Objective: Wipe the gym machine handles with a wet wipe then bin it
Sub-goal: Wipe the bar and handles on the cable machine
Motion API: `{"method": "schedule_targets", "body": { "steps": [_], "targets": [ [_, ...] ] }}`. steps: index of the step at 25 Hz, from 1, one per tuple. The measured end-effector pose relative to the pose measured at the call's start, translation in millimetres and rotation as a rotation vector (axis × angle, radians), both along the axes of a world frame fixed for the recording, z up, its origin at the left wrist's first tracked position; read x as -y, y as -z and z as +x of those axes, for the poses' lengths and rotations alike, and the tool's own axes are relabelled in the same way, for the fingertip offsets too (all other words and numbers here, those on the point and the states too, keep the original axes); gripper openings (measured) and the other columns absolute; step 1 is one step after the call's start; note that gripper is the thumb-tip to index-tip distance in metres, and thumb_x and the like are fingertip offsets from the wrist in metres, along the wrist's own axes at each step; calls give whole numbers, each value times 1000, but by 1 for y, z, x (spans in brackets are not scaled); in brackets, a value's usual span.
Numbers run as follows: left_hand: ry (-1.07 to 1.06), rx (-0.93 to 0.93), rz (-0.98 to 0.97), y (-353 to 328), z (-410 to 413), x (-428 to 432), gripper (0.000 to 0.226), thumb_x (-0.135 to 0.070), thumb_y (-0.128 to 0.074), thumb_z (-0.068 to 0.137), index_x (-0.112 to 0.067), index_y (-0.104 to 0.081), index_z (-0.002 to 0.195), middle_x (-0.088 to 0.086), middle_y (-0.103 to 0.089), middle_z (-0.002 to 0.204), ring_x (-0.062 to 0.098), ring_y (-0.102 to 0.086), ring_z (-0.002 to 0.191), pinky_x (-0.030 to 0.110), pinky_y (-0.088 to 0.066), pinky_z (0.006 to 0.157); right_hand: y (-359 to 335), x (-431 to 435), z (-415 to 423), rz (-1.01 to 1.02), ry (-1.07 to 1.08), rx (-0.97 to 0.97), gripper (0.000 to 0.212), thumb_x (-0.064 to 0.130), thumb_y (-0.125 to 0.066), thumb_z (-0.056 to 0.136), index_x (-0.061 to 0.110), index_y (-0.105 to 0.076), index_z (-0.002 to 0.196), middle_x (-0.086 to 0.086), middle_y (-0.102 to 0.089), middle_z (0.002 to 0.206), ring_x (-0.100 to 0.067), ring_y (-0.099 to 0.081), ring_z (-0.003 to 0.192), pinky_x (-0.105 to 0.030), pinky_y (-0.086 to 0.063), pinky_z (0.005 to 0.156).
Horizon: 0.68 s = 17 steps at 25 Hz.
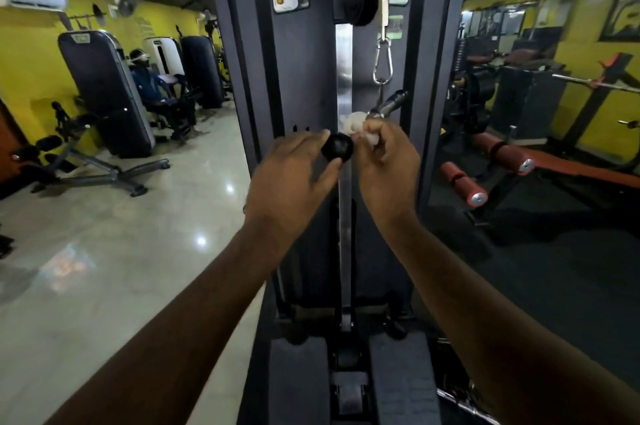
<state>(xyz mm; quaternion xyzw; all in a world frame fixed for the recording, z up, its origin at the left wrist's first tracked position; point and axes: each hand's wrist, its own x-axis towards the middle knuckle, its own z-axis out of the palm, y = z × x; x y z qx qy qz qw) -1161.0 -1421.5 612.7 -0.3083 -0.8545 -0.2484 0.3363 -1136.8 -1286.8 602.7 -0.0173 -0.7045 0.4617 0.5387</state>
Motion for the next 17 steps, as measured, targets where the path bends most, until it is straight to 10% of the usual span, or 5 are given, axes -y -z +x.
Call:
{"method": "schedule_targets", "body": {
  "steps": [17],
  "targets": [
    [-5,-34,268,64,-82,21,42,-32,-69,85,-11,-67,121,4,-71,115,11,-63,102,6,-38,94,47,-8,-94,826,120,44,32,19,-52,90,9,-67,117,-6,-67,118,-18,-49,113,-33,-41,98]
  ]
}}
